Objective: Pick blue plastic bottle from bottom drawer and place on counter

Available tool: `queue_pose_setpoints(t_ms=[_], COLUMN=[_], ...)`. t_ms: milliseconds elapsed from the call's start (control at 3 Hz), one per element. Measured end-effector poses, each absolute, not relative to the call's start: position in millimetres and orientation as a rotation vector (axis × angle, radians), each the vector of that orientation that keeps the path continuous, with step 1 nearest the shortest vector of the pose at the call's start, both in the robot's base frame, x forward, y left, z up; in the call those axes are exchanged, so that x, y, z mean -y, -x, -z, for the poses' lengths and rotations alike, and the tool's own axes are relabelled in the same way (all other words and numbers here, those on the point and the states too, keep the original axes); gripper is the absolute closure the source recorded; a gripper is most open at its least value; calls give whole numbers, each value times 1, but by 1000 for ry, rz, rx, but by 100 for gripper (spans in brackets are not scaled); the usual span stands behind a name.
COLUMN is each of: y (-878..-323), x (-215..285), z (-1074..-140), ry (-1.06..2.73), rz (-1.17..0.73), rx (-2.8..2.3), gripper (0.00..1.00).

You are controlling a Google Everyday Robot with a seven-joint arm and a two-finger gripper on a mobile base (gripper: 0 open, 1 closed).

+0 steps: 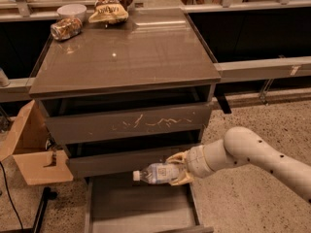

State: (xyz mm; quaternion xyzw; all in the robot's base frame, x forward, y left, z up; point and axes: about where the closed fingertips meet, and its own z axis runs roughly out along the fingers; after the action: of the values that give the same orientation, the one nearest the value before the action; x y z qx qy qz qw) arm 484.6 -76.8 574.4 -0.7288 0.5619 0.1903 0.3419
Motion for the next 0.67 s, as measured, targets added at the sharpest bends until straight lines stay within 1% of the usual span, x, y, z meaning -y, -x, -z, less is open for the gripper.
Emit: queue_pose_setpoints(t_ms=[667], y=[-490], x=[74], z=[-590], ry=[1876], rz=[-514], rx=[-1455], gripper=[100])
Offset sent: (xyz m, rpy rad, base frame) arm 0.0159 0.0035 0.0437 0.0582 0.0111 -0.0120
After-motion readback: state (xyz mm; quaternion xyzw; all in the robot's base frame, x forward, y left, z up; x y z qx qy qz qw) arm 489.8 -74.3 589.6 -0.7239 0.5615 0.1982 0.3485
